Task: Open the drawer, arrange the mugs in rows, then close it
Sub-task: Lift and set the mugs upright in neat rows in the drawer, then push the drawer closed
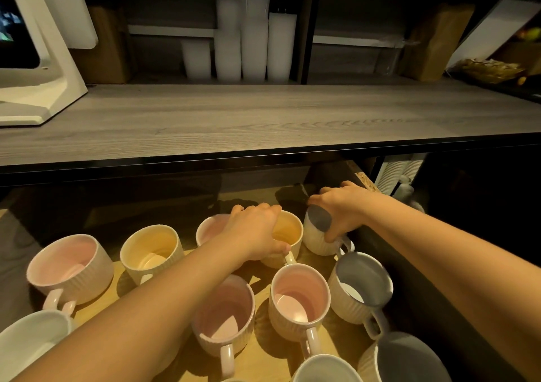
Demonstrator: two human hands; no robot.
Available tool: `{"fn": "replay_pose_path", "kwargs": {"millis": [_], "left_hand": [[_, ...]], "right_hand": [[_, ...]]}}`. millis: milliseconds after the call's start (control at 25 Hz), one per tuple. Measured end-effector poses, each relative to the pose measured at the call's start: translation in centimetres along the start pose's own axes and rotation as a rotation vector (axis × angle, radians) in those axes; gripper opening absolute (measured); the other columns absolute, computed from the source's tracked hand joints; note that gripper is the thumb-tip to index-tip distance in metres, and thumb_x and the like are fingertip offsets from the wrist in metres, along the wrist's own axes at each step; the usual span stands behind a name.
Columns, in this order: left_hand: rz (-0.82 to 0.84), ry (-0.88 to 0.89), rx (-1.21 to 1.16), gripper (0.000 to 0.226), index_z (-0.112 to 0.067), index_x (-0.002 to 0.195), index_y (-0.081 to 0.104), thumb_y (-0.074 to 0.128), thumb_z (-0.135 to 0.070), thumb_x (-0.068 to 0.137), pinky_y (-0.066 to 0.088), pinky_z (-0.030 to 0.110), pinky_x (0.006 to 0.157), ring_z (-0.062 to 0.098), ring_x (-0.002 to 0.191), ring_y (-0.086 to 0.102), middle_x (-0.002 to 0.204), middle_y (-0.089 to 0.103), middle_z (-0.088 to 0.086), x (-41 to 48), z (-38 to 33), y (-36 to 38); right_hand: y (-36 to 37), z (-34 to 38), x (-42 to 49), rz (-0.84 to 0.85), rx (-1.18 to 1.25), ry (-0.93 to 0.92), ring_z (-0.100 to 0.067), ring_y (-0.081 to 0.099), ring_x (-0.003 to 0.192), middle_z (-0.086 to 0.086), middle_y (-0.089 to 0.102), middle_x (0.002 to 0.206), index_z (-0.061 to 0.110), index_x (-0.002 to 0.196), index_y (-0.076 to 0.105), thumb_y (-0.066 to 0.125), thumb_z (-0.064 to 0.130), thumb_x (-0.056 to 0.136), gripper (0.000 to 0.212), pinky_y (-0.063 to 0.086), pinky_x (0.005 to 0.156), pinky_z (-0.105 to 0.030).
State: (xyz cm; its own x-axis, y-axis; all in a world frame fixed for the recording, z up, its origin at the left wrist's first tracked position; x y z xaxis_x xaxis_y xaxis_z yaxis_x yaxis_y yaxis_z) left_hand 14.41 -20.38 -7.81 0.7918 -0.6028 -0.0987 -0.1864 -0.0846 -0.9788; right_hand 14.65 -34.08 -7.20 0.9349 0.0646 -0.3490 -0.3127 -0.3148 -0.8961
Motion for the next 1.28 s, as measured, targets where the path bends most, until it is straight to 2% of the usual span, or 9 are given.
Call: {"fn": "replay_pose_path", "kwargs": {"millis": [160, 400, 480, 600, 720, 880, 1000, 1120, 1280], "left_hand": [[-0.008, 0.004, 0.016, 0.071, -0.023, 0.144, 0.028, 0.058, -0.049, 0.085, 0.028, 0.043, 0.109, 0.023, 0.131, 0.041, 0.146, 0.04, 0.002, -0.1, 0.0, 0.1], [-0.031, 0.007, 0.007, 0.067, -0.024, 0.143, 0.031, 0.057, -0.049, 0.086, 0.03, 0.04, 0.107, 0.022, 0.128, 0.043, 0.144, 0.043, 0.001, -0.1, 0.1, 0.3], [-0.04, 0.001, -0.008, 0.066, -0.025, 0.143, 0.031, 0.056, -0.049, 0.087, 0.029, 0.04, 0.107, 0.022, 0.128, 0.042, 0.145, 0.042, 0.0, 0.0, 0.4, 0.5], [-0.017, 0.008, 0.016, 0.065, -0.026, 0.145, 0.023, 0.049, -0.049, 0.09, 0.019, 0.043, 0.114, 0.022, 0.138, 0.03, 0.153, 0.028, -0.001, -0.5, 0.2, 1.2], [-0.004, -0.001, 0.068, 0.062, -0.026, 0.147, 0.022, 0.043, -0.049, 0.093, 0.011, 0.047, 0.116, 0.023, 0.143, 0.018, 0.158, 0.015, 0.0, -1.5, 0.3, 0.7], [-0.012, 0.0, 0.083, 0.053, -0.023, 0.14, 0.037, 0.045, -0.046, 0.093, 0.03, 0.043, 0.109, 0.025, 0.134, 0.036, 0.15, 0.034, 0.003, -4.3, 0.7, -1.8], [-0.009, -0.012, 0.071, 0.044, -0.022, 0.131, 0.047, 0.046, -0.044, 0.093, 0.05, 0.035, 0.091, 0.02, 0.111, 0.055, 0.133, 0.052, 0.003, -8.1, 0.5, -3.7], [-0.002, -0.02, 0.07, 0.038, -0.024, 0.126, 0.049, 0.046, -0.043, 0.093, 0.054, 0.029, 0.079, 0.014, 0.09, 0.059, 0.117, 0.061, 0.0, -12.8, 0.5, -5.1], [0.003, -0.03, 0.162, 0.043, -0.025, 0.128, 0.051, 0.042, -0.049, 0.093, 0.053, 0.027, 0.084, 0.015, 0.099, 0.063, 0.118, 0.063, 0.0, -19.7, 0.4, -6.3]], "right_hand": [[-0.1, -0.6, 0.3, -0.053, -0.041, 0.055, -0.022, 0.058, 0.108, -0.003, 0.062, 0.118, 0.02, 0.133, 0.046, 0.062, 0.064, 0.07, 0.078, 0.043, 0.097, -0.035], [0.1, -0.7, 0.9, -0.05, -0.035, 0.085, -0.018, 0.063, 0.094, -0.002, 0.067, 0.106, 0.019, 0.125, 0.054, 0.065, 0.061, 0.068, 0.072, 0.052, 0.077, -0.026], [0.2, -0.6, 0.6, -0.068, -0.061, 0.102, -0.02, 0.061, 0.1, -0.003, 0.065, 0.111, 0.019, 0.129, 0.051, 0.063, 0.061, 0.072, 0.072, 0.048, 0.08, -0.028], [0.8, -0.3, -0.6, -0.062, -0.042, 0.124, -0.026, 0.05, 0.122, -0.006, 0.051, 0.135, 0.02, 0.143, 0.032, 0.057, 0.059, 0.079, 0.079, 0.043, 0.097, -0.036], [-0.4, 1.0, -2.8, -0.125, 0.009, 0.093, -0.028, 0.043, 0.129, -0.006, 0.043, 0.144, 0.024, 0.145, 0.027, 0.049, 0.054, 0.088, 0.069, 0.041, 0.101, -0.039], [-2.1, 4.5, -6.1, -0.081, 0.123, 0.007, -0.023, 0.055, 0.117, -0.004, 0.055, 0.132, 0.023, 0.14, 0.039, 0.047, 0.049, 0.091, 0.056, 0.048, 0.09, -0.032], [-3.2, 7.5, -8.7, -0.085, 0.149, -0.047, -0.021, 0.061, 0.105, -0.004, 0.062, 0.122, 0.021, 0.136, 0.044, 0.05, 0.044, 0.092, 0.05, 0.049, 0.079, -0.026], [-4.5, 10.7, -11.9, -0.137, 0.153, -0.117, -0.02, 0.061, 0.107, -0.002, 0.061, 0.125, 0.023, 0.136, 0.044, 0.047, 0.041, 0.093, 0.046, 0.048, 0.076, -0.022], [-5.7, 14.5, -16.6, -0.22, 0.222, -0.23, -0.02, 0.057, 0.116, 0.0, 0.055, 0.134, 0.026, 0.137, 0.042, 0.042, 0.038, 0.096, 0.043, 0.048, 0.088, -0.026]]}}
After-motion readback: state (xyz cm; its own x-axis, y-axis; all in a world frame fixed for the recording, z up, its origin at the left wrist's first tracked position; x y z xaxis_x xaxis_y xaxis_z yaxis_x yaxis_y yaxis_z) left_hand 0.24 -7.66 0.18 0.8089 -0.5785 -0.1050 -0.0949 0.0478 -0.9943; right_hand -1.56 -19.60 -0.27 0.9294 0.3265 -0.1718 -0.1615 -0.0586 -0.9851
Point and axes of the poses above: each hand's wrist, its own x-axis towards the middle knuckle, its own y-axis out of the palm, z = x × y, the point moved 7 cm from there along x, towards the middle knuckle
